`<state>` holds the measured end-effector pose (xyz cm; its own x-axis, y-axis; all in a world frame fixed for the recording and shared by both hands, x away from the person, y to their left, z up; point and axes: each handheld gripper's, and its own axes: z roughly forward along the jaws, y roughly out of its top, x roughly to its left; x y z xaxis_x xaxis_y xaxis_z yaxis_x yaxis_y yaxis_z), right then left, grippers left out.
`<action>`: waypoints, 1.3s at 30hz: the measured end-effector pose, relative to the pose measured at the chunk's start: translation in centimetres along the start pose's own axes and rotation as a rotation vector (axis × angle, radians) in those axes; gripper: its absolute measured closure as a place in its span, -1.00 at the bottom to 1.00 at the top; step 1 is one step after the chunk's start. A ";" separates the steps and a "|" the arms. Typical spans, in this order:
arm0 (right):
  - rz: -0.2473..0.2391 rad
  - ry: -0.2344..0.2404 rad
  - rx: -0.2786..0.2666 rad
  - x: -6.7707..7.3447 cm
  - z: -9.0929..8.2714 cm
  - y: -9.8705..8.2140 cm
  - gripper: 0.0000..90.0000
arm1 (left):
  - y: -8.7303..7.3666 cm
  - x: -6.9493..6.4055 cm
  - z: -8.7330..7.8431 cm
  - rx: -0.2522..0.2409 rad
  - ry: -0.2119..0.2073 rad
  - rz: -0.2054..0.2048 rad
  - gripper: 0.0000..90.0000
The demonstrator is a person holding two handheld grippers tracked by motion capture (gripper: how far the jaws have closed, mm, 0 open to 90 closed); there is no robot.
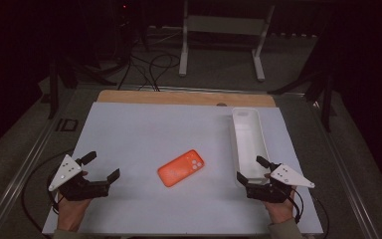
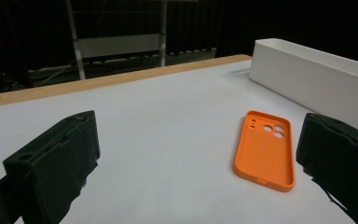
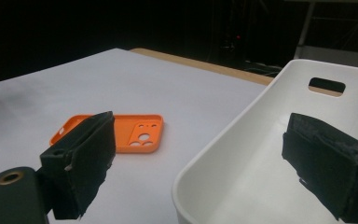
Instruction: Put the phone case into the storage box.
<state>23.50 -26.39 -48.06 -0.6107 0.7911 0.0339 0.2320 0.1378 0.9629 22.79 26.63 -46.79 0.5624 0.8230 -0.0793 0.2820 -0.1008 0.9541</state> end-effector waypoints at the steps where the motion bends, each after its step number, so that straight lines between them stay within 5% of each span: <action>1: 0.000 0.000 0.000 0.0 0.0 0.0 -0.80 | 0.0 0.0 0.0 0.000 0.000 0.000 -1.00; 9: 0.013 0.004 -0.001 0.0 -0.1 0.0 -0.80 | 0.3 -0.1 0.1 0.021 -0.012 -0.016 -1.00; 20: 0.008 0.007 -0.003 0.1 -0.1 0.2 -0.80 | 1.5 -0.9 1.6 0.150 -0.075 0.056 -1.00; 39: 0.008 -0.002 0.000 -0.1 -0.2 0.3 -0.80 | 3.2 -2.4 5.0 0.246 -0.089 0.116 -1.00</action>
<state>23.48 -26.54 -47.71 -0.6069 0.7937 0.0410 0.2367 0.1312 0.9627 26.22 21.48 -44.99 0.6648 0.7469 -0.0087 0.3853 -0.3330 0.8606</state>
